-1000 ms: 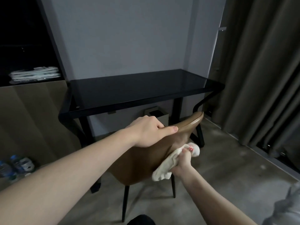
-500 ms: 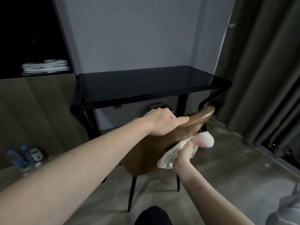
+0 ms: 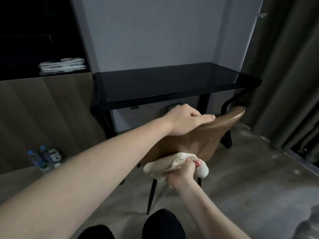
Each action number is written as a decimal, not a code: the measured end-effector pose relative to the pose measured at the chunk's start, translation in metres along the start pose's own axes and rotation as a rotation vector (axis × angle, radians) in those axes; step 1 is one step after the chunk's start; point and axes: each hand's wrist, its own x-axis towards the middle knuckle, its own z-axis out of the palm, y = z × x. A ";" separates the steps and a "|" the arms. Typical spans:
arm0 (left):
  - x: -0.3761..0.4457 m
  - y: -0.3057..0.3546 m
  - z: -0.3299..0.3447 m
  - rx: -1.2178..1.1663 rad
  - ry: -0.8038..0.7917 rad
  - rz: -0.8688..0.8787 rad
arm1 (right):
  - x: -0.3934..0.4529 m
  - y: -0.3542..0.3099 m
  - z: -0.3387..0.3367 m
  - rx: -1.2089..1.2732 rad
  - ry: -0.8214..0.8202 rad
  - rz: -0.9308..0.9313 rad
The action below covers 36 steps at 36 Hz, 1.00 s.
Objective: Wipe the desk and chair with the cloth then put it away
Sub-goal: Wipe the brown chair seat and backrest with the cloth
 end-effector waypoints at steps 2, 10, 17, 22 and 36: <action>-0.012 -0.021 -0.003 0.013 0.019 0.019 | -0.009 -0.001 0.005 0.025 -0.007 0.044; -0.039 -0.098 0.012 -0.111 0.245 0.022 | 0.043 0.070 -0.012 -0.046 0.151 -0.035; -0.020 -0.111 0.016 -0.162 0.284 0.052 | 0.093 0.114 -0.021 0.010 0.155 0.184; -0.022 -0.121 0.021 -0.276 0.254 0.078 | 0.137 0.146 -0.029 -0.197 0.184 0.286; -0.023 -0.118 0.017 -0.321 0.252 0.071 | 0.153 0.160 -0.040 -0.228 0.157 0.167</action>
